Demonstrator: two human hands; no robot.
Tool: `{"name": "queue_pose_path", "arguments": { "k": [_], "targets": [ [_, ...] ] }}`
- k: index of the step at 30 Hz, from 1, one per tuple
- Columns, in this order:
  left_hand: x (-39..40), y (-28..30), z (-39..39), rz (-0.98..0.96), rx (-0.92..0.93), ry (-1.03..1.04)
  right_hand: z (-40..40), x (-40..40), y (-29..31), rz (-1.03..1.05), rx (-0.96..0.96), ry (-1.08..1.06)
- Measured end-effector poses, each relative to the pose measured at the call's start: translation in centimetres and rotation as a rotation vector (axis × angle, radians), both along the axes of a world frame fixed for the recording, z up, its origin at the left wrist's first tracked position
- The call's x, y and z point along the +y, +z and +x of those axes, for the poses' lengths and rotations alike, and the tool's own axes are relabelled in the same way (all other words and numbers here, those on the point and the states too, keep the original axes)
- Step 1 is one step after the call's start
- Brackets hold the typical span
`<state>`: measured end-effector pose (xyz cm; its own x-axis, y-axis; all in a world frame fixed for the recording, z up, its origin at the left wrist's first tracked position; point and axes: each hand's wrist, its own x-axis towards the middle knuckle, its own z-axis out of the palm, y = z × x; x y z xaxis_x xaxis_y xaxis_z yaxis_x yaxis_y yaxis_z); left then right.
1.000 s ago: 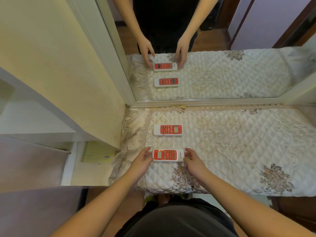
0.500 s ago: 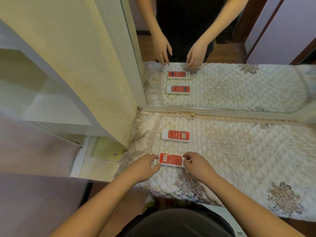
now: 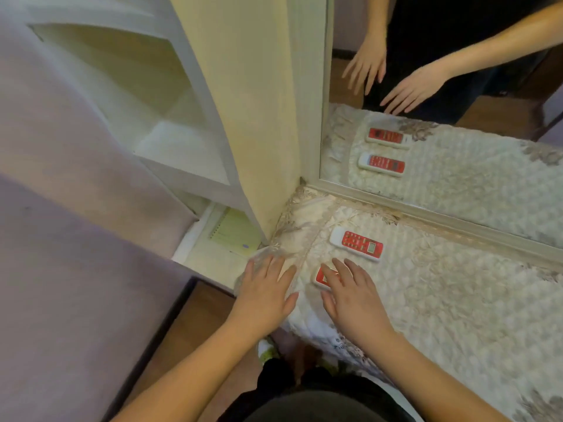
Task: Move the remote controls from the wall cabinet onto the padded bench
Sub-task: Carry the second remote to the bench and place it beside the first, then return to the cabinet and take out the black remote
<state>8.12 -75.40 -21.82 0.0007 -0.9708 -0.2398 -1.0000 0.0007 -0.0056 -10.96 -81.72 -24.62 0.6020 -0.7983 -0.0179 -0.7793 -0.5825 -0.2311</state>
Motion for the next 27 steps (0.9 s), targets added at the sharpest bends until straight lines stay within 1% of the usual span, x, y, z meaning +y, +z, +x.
{"name": "queue_pose_path", "arguments": {
  "k": [5, 9, 14, 21, 27],
  "targets": [
    [3.7, 0.6, 1.5, -0.045, -0.064, 0.166, 2.9, 0.9, 0.8, 0.007, -0.018, 0.127],
    [7.2, 1.3, 2.9, -0.089, -0.041, 0.314, 6.1, 2.3, 2.0, 0.006, -0.014, 0.230],
    [12.7, 1.9, 5.5, -0.088, 0.019, 0.452, 10.4, 5.9, 3.3, -0.015, -0.023, 0.367],
    [24.2, 5.0, 11.2, -0.191, 0.044, 0.723, 18.8, 16.1, 4.9, -0.015, -0.001, 0.578],
    [36.7, 6.0, 14.2, -0.260, -0.009, 0.979, 25.7, 25.8, 6.6, -0.119, 0.024, 0.837]
  ]
}}
